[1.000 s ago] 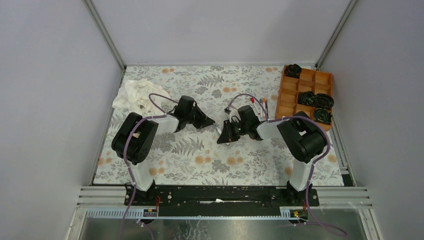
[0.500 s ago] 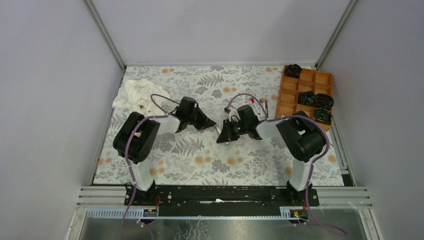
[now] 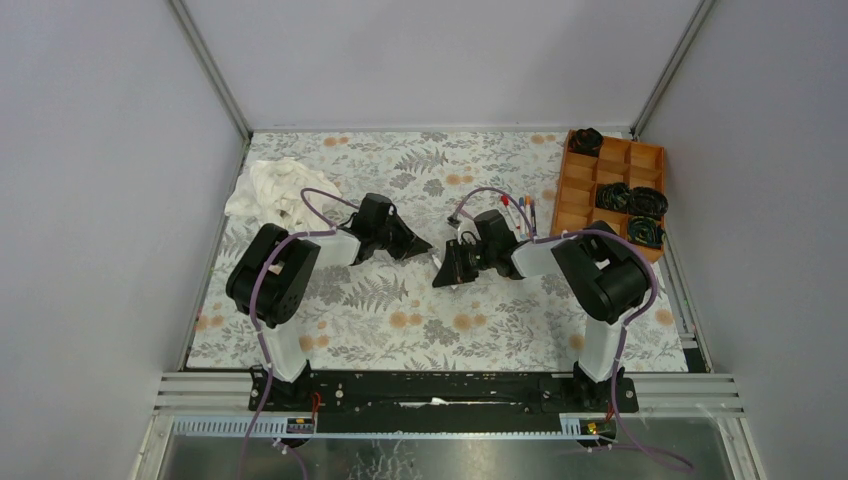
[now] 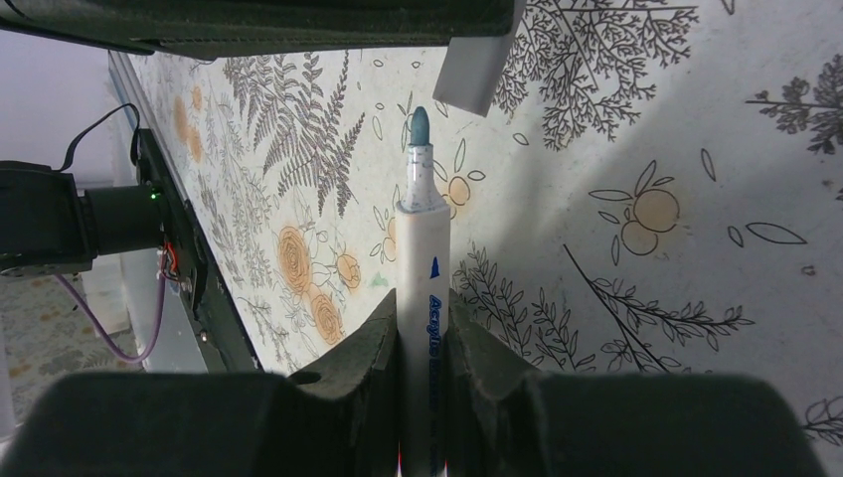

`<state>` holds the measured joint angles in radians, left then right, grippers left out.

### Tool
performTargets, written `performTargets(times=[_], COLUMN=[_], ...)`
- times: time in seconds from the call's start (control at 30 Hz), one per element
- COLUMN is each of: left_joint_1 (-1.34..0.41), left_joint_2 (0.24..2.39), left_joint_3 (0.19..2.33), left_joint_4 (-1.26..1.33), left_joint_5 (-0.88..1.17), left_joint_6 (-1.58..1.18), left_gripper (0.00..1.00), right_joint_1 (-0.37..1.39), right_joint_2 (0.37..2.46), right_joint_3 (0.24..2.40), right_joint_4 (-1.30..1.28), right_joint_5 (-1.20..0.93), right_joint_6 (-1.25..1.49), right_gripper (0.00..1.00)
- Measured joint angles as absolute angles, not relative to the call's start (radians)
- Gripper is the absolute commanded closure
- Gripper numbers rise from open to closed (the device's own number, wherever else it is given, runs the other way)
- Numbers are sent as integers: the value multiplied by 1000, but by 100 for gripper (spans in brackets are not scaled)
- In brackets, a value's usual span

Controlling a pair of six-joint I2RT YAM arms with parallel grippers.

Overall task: Insert the pens into the pen caps
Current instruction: Insert the pen cap onto the pen.

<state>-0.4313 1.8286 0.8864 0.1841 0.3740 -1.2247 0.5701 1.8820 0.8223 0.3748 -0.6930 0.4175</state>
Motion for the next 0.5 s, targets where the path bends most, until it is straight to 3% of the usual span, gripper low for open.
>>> performTargets(times=[0.5], left_joint_1=[-424], left_joint_2=[1826], left_joint_3=[886], left_joint_4=[186], left_joint_5=[372], left_joint_6=[-1229], left_gripper=[100], right_joint_1=[570], right_joint_2=[1897], right_joint_3=[838], right_joint_4=[357], right_joint_5=[-707], right_joint_6=[452], right_gripper=[100])
